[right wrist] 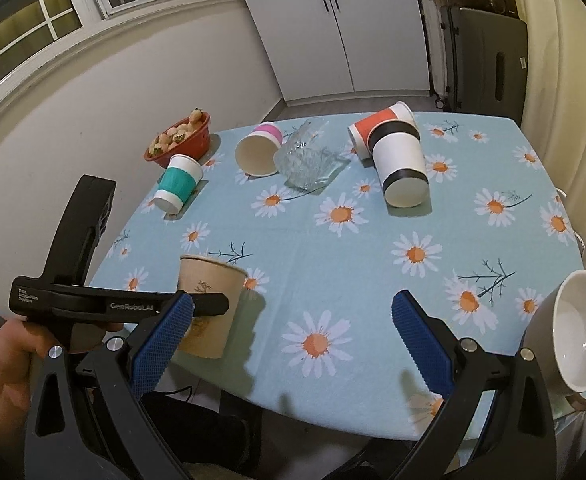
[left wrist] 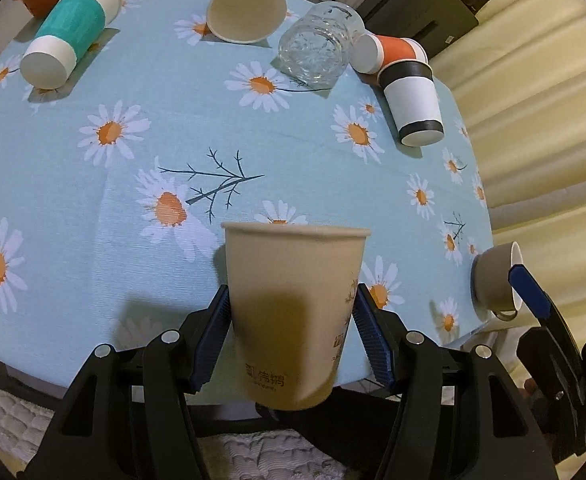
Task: Flip cup upright
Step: 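Lift the tan cup with the left gripper and carry it toward the right gripper, then close the right gripper on the tan cup while the left gripper opens and releases it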
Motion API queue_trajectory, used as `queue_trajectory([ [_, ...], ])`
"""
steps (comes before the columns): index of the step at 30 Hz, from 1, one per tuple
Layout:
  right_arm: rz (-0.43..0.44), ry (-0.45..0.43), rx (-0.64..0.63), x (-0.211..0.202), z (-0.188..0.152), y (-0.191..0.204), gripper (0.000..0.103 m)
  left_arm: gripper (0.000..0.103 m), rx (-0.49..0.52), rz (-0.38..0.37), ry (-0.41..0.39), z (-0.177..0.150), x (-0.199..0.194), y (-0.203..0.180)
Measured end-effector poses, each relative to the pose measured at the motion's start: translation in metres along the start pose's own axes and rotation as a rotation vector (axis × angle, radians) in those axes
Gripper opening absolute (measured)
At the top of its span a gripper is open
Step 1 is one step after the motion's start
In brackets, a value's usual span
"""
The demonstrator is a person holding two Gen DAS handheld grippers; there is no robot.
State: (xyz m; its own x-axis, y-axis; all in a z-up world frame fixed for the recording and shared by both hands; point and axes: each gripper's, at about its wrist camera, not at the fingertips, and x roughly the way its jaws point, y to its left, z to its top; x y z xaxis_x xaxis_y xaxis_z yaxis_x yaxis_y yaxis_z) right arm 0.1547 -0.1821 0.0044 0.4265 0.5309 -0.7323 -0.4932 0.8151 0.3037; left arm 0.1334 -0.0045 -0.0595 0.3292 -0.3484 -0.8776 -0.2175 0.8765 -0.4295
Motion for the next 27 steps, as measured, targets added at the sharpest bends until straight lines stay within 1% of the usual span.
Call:
queue_trajectory([
  [4, -0.001, -0.002, 0.005, -0.001, -0.001, -0.001, 0.099, 0.062, -0.004, 0.009, 0.005, -0.001, 0.002, 0.000],
  [6, 0.001, -0.005, 0.008, -0.002, -0.001, -0.002, 0.099, 0.065, -0.009, 0.016, 0.001, 0.000, 0.001, 0.001],
  [16, 0.003, -0.008, 0.002, -0.006, -0.001, 0.001, 0.099, 0.066, 0.004, 0.009, -0.016, 0.003, -0.011, -0.001],
  [19, 0.001, -0.007, -0.002, -0.007, 0.000, 0.003, 0.099, 0.066, 0.008, 0.009, -0.029, 0.004, -0.018, -0.001],
  [23, -0.009, 0.001, -0.010, -0.005, 0.003, 0.006, 0.099, 0.066, 0.013, -0.012, -0.049, 0.004, -0.033, 0.000],
  [27, -0.017, 0.023, -0.024, 0.003, 0.006, 0.012, 0.099, 0.066, 0.028, -0.020, -0.094, -0.001, -0.055, 0.004],
])
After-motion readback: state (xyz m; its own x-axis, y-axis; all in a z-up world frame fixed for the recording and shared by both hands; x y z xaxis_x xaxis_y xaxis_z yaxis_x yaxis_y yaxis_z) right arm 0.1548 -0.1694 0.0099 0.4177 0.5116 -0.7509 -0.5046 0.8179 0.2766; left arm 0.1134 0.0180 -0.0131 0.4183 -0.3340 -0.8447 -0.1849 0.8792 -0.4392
